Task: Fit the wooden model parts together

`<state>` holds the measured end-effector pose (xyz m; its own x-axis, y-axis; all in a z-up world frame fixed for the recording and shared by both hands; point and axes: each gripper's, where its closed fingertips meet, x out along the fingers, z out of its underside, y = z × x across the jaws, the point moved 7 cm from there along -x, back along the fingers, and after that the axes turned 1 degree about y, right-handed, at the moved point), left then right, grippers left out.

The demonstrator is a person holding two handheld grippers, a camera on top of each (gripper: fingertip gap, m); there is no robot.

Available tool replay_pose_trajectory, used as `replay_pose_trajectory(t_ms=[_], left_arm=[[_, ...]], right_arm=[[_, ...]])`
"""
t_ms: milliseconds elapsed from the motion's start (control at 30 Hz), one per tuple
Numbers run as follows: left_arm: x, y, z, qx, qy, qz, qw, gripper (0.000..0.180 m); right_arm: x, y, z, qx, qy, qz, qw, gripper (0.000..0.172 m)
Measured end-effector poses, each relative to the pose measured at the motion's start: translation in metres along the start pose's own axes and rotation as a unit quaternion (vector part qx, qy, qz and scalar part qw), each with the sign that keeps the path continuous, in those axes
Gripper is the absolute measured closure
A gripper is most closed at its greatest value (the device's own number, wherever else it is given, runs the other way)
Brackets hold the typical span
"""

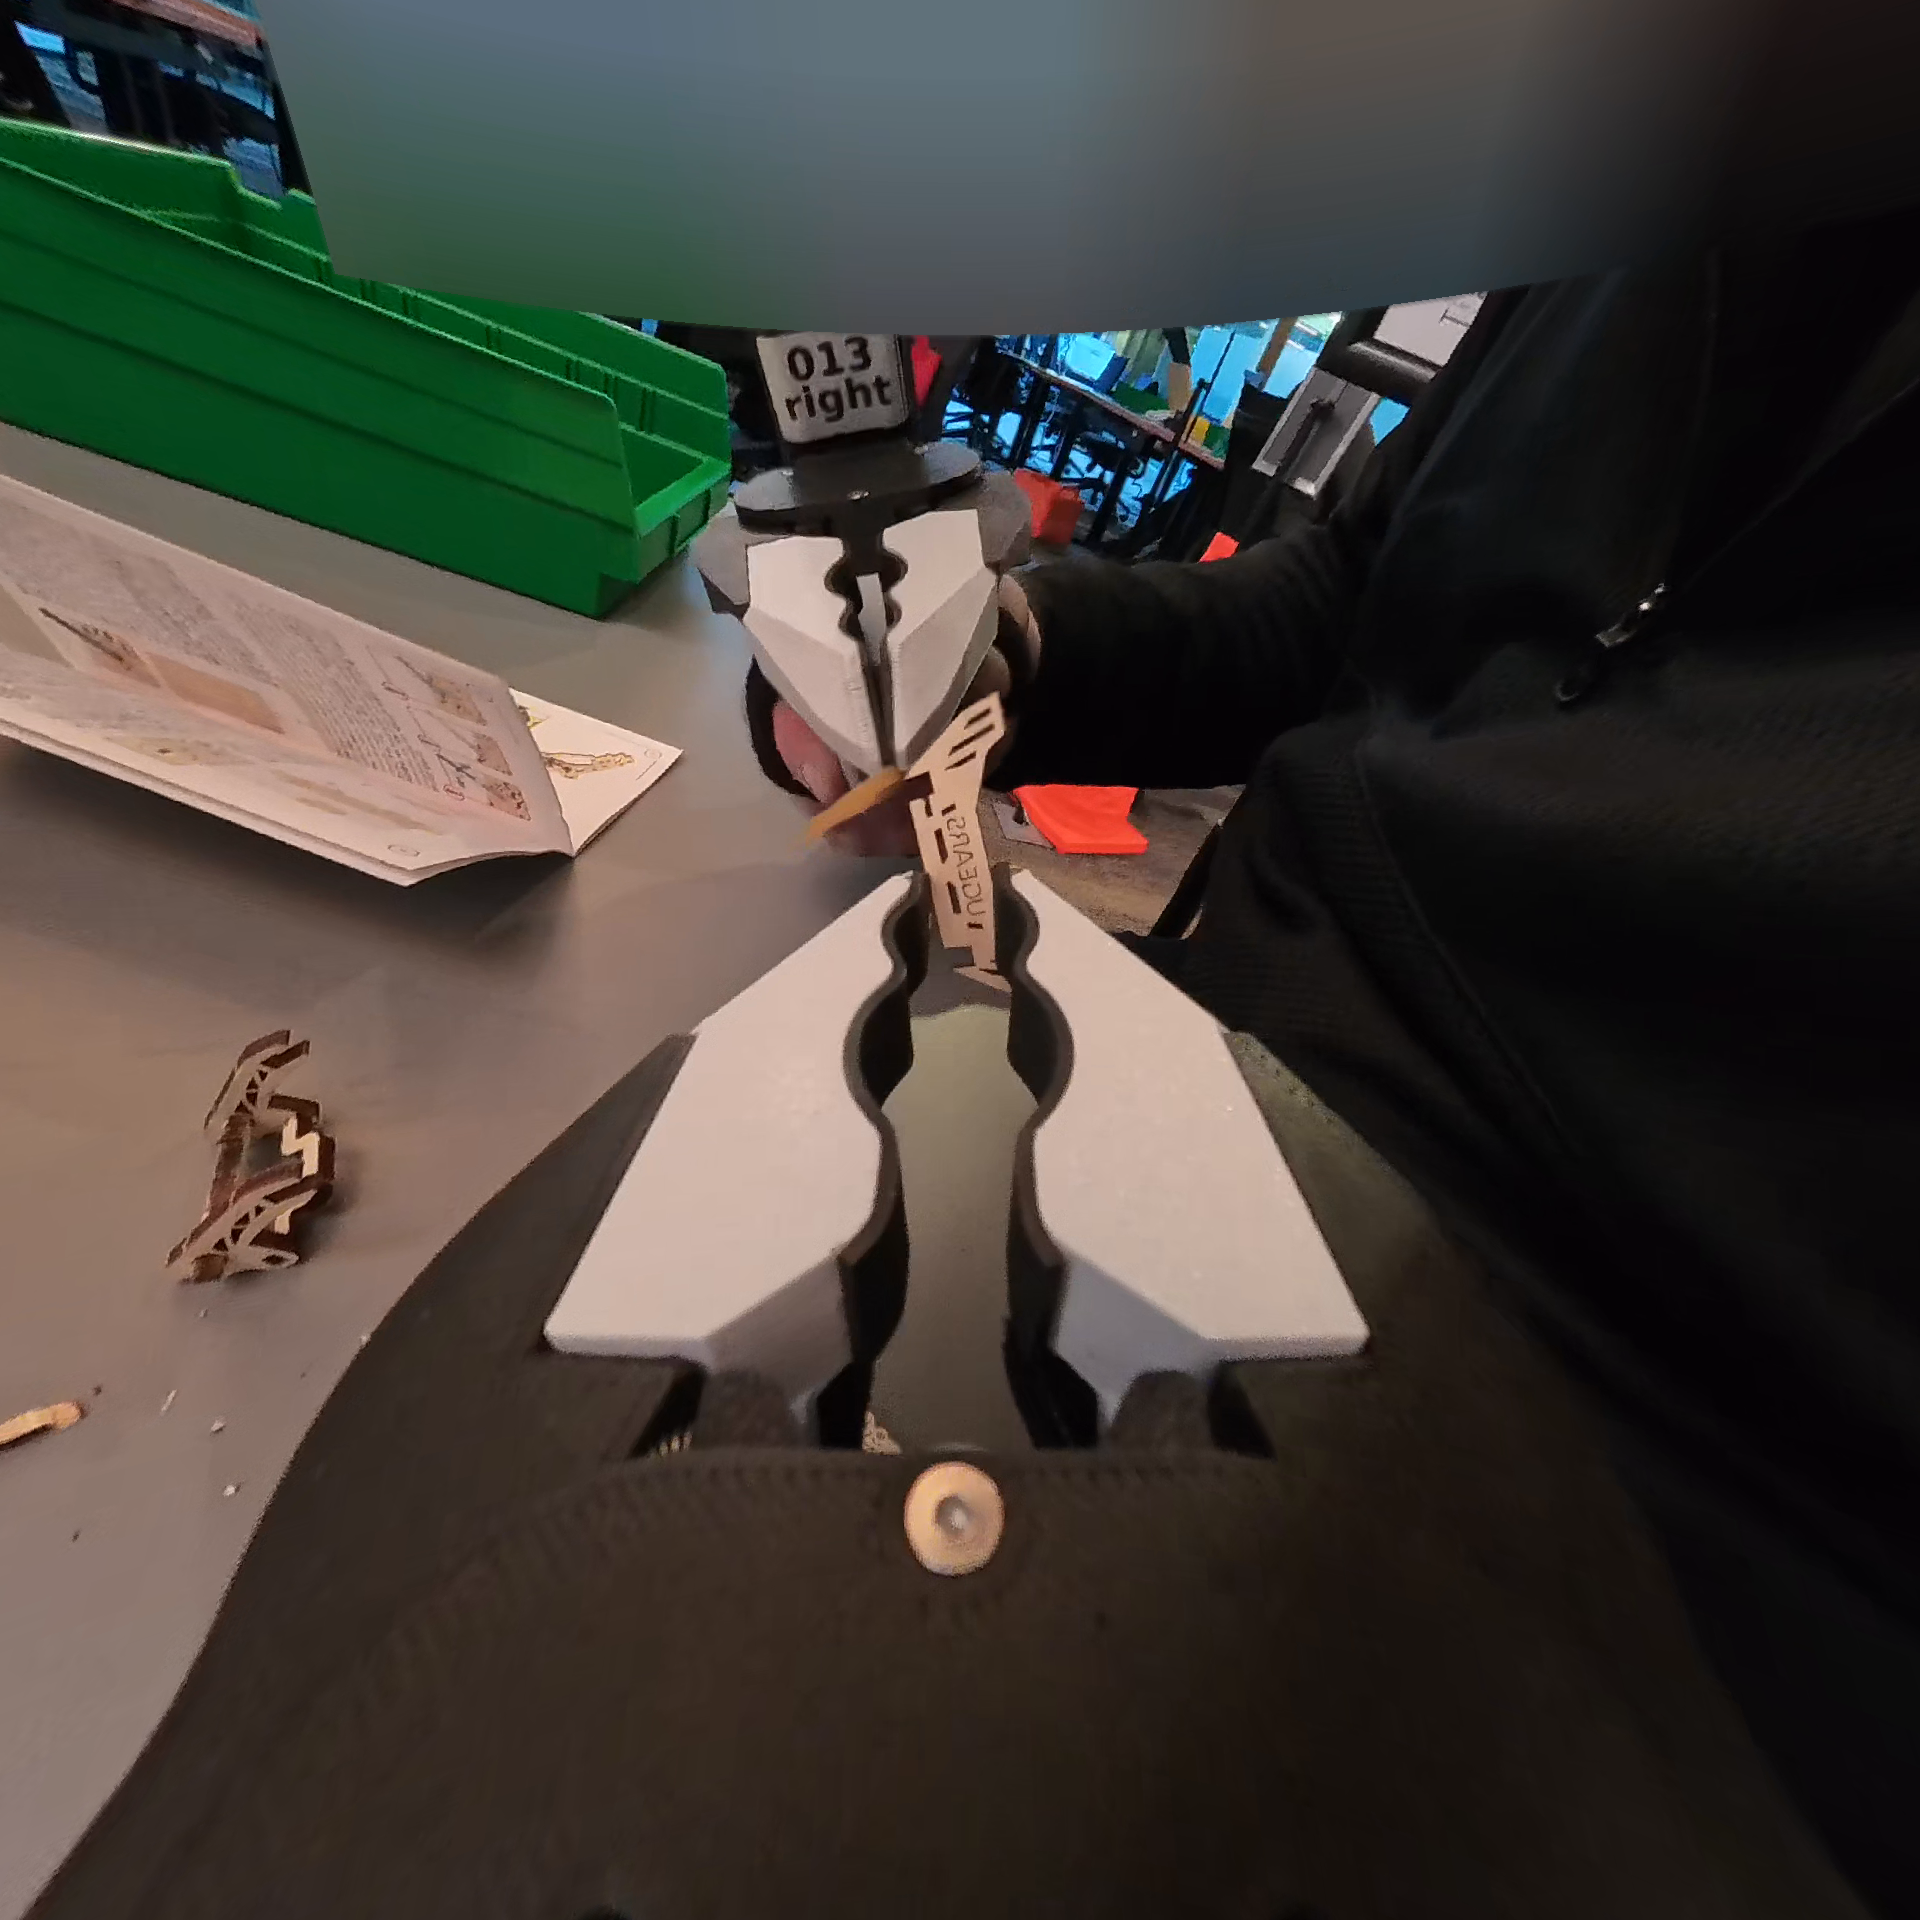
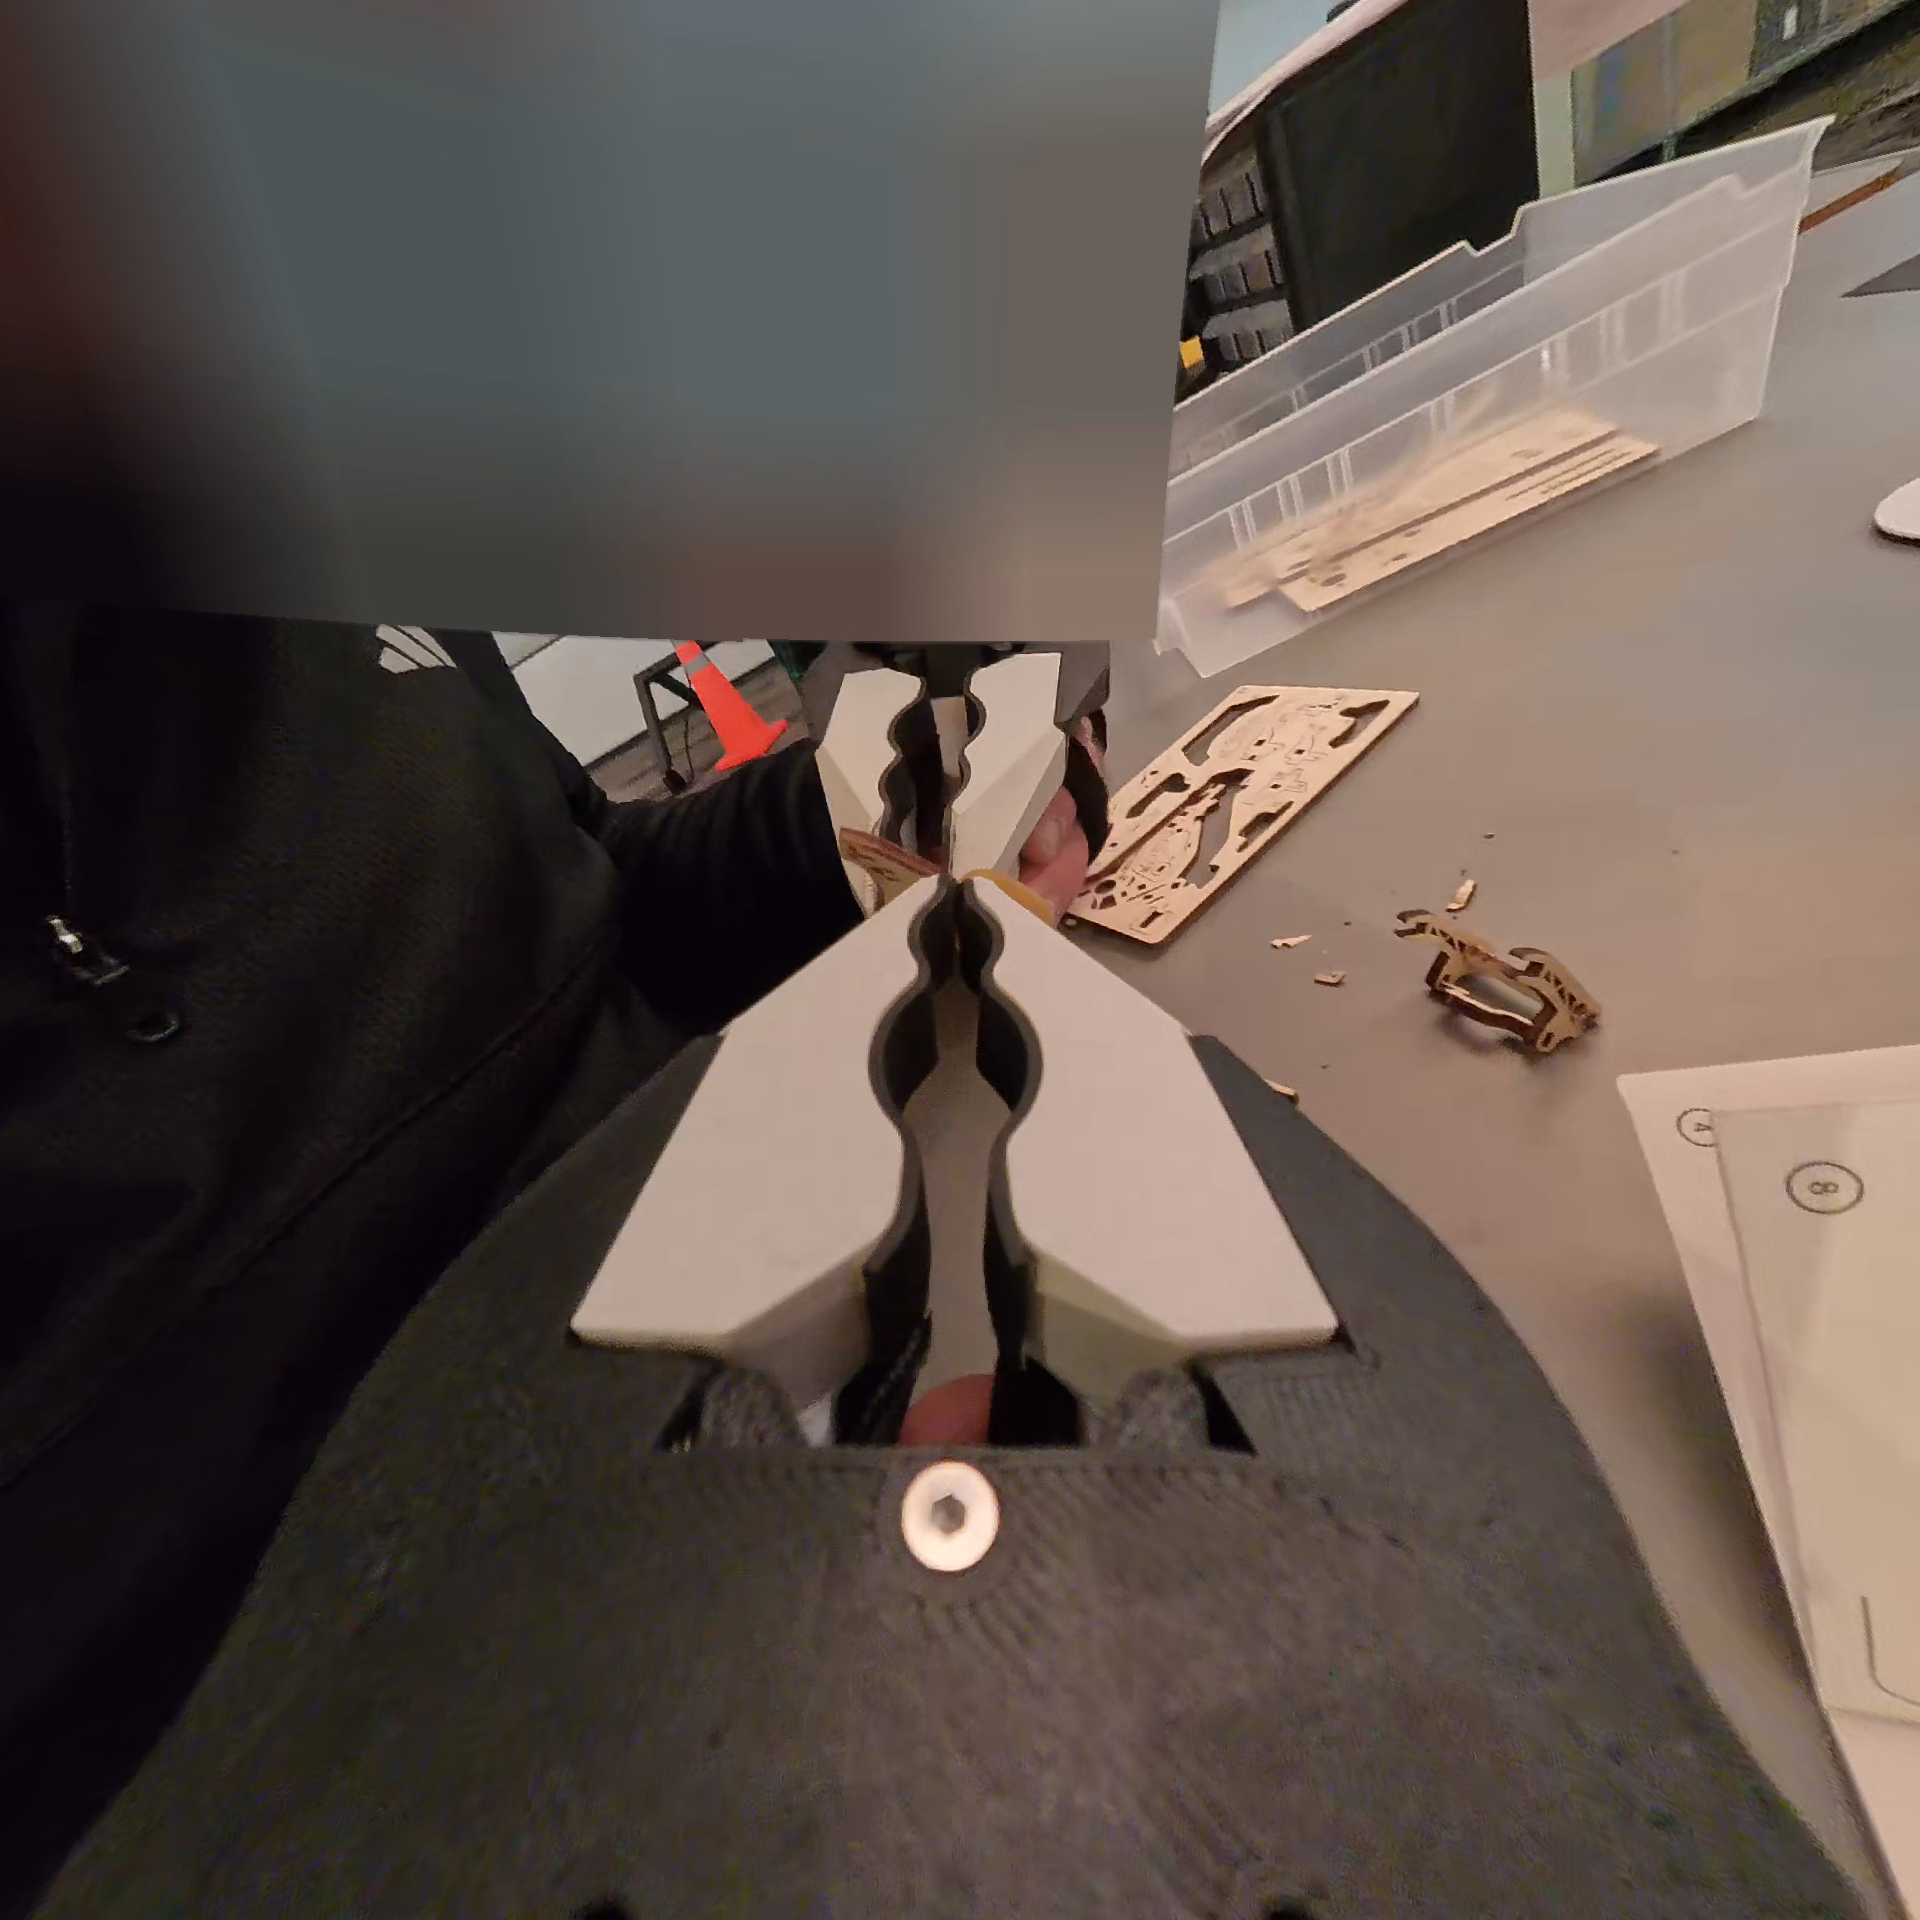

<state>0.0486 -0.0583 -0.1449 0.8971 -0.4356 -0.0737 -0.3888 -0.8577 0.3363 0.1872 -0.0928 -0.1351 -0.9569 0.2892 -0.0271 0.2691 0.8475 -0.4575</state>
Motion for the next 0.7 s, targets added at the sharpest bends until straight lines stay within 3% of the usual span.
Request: replay_pose_trajectory(t_ms=[700], left_arm=[[-0.0037, 0.0064, 0.0024, -0.020, 0.046, 0.012, 0.999, 0.171]], right_arm=[[0.0094, -0.0072, -0.0002, 0.005, 0.009, -0.039, 0.999, 0.172]])
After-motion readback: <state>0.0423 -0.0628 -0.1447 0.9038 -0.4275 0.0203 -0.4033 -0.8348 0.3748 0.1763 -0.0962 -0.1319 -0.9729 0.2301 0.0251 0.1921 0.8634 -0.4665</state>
